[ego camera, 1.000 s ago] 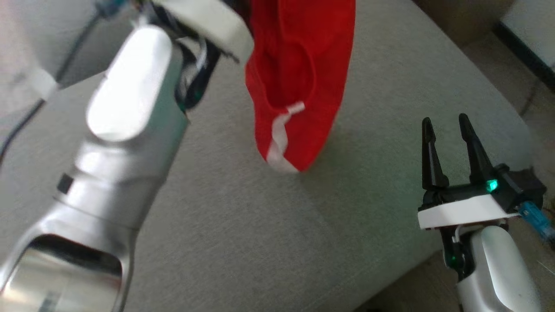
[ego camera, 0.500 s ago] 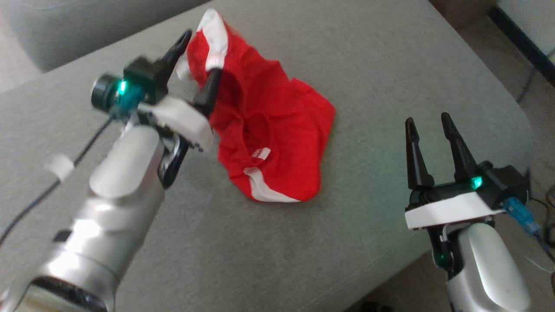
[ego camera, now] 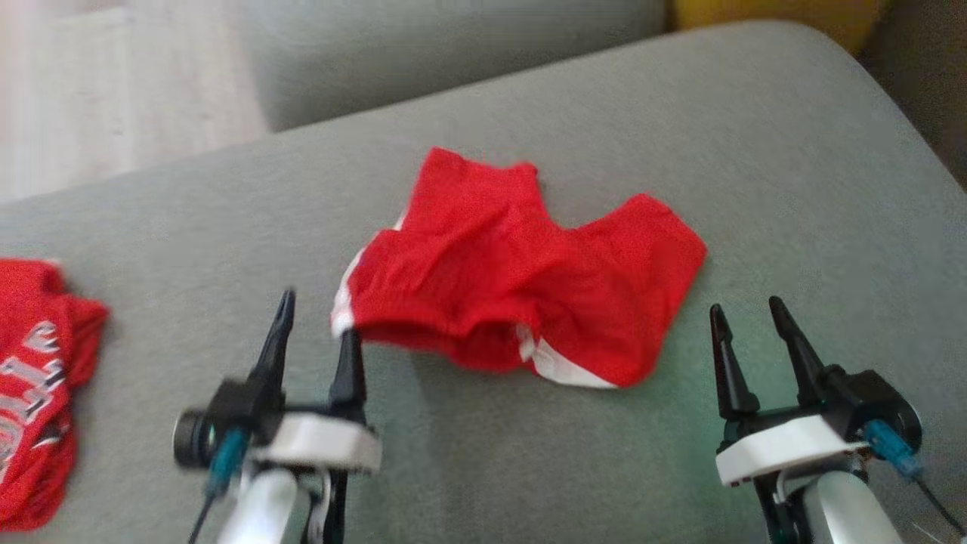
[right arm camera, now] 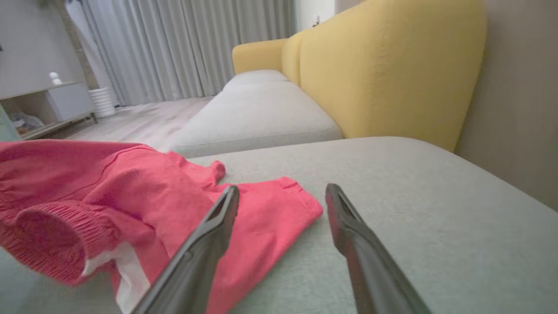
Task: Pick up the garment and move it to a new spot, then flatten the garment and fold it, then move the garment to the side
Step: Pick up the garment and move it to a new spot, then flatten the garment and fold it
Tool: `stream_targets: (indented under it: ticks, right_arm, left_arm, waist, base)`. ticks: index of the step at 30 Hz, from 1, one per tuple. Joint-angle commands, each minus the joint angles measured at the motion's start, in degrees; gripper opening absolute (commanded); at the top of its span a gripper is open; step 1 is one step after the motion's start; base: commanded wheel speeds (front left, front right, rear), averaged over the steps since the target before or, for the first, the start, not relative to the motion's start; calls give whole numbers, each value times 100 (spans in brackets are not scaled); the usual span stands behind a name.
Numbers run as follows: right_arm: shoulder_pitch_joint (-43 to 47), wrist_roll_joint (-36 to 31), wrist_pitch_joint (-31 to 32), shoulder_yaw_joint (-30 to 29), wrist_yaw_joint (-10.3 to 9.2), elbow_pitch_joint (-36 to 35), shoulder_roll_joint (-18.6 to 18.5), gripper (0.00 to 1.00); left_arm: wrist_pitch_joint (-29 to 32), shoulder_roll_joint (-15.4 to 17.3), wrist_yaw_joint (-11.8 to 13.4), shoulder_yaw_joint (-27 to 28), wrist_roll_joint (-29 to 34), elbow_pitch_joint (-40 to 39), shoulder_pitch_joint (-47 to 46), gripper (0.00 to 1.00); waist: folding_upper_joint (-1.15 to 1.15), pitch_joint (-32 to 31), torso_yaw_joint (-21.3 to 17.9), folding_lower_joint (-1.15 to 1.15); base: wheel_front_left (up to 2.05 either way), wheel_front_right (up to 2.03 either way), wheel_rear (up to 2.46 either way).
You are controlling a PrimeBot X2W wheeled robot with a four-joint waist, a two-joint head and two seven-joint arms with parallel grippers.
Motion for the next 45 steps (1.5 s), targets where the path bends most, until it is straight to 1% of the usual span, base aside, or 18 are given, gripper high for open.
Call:
stream_targets:
  ticks: [1,4,7,8,9,11,14,17,20,25,27,30,34,38,45]
  right_arm:
    - [-51,-19,-15,180,-4,-172,-14,100]
    - [39,3,-15,238,-4,-159,-14,100]
    - [133,-8,-15,243,-4,-150,-14,100]
    - [163,-11,-15,235,-4,-147,-14,100]
    - [163,-11,-15,235,-4,-147,-14,100]
    - [223,-20,-15,234,-4,-131,-14,100]
    - [312,-44,-15,228,-4,-134,-14,100]
    - [402,-69,-15,170,-4,-168,-14,100]
    - [484,-97,-15,92,-4,-206,-14,100]
    - [643,-99,-15,-63,-4,-281,-14,100]
    - [715,-84,-15,-75,-4,-323,-14,100]
    - [836,-33,-15,-9,-4,-432,-14,100]
    - [967,-4,-15,60,-4,-567,-14,100]
    - [1009,-7,-15,127,-4,-611,-14,100]
    - [1025,-5,-15,200,-4,-640,-14,100]
  left_arm:
    - [-54,-54,-38,409,141,-441,101,100]
    - [-55,-151,-178,644,318,-560,644,100]
    - [-55,-208,-359,744,384,-422,1019,100]
    - [-55,-220,-458,715,367,-285,1134,100]
    - [-55,-220,-458,715,367,-285,1134,100]
    - [-55,-226,-740,508,376,159,1316,100]
    - [-52,-171,-956,335,395,686,1423,100]
    - [-54,-80,-1074,220,500,708,1445,100]
    - [-54,-42,-1044,356,650,144,1590,100]
    - [-55,-116,-704,909,851,-951,2067,100]
    - [-55,-168,-598,1094,899,-1253,2226,100]
    - [-55,-225,-505,1269,985,-1580,2397,100]
    - [-55,-262,-475,1375,1058,-1814,2539,100]
    - [-55,-273,-483,1425,1099,-1855,2589,100]
    - [-55,-277,-415,1407,1042,-1885,2610,100]
  waist:
    - [0,-331,419,1]
    - [0,-426,548,1]
    - [0,-525,625,1]
    - [0,-562,645,1]
    - [0,-562,645,1]
    - [0,-643,664,1]
    - [0,-718,676,1]
    - [0,-762,709,1]
    - [0,-792,756,1]
    - [0,-888,844,1]
    - [0,-935,862,1]
    - [0,-1013,894,1]
    - [0,-1064,932,1]
    - [0,-1094,959,1]
    - [0,-1122,989,1]
  base:
    - [0,0,0]
    - [0,0,0]
    - [0,0,0]
    - [0,0,0]
    - [0,0,0]
    - [0,0,0]
    - [0,0,0]
    - [0,0,0]
    - [0,0,0]
    - [0,0,0]
    - [0,0,0]
    - [0,0,0]
    - [0,0,0]
    - [0,0,0]
    - [0,0,0]
